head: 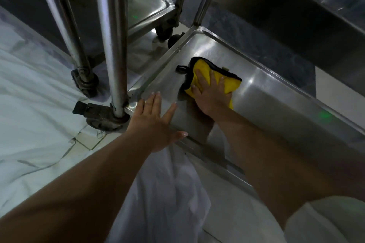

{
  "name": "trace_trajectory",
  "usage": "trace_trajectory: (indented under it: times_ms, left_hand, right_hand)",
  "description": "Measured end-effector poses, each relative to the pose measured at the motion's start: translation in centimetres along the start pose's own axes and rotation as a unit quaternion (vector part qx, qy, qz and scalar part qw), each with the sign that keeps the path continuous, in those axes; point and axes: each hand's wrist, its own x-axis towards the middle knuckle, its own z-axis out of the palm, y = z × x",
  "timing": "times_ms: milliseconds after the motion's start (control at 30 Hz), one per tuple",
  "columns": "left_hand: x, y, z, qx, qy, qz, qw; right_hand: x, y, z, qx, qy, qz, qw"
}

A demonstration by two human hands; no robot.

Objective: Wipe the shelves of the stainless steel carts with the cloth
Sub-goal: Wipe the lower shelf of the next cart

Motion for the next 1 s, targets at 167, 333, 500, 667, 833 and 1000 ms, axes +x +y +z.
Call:
trace_trajectory:
  times_ms: [167,333,500,667,833,1000]
  left_hand:
    - [0.2,0.4,-0.7,0.015,-0.024,-0.010,1.000]
    - [0.2,2.5,-1.4,0.057,-0.037,-0.032,0.997]
    - [0.4,3.9,-0.8,0.092,0.038,-0.010,0.995]
    - [1.4,5.7,0.3,0.022,0.026,0.036,0.999]
    - [1.9,5.3,0.8,0.048,0.034,0.047,0.997]
    - [1.3,5.7,-0.5,0.063,0.033,0.049,0.996]
  right_hand:
    - [-7.8,5.2,0.6,-0.007,-0.002,-0.033,0.999]
    - [-18.3,11.6,1.0,-0.072,-0.022,-0.012,0.997]
    - [-22.5,13.3,0.6,-0.043,-0.048,0.036,0.997]
    - [-17.7,13.1,0.4,-0.005,-0.066,0.035,0.997]
    - [-9.0,11.0,-0.1,0.019,-0.059,0.071,0.996]
    - [-5.5,11.1,-0.9,0.012,-0.047,0.068,0.996]
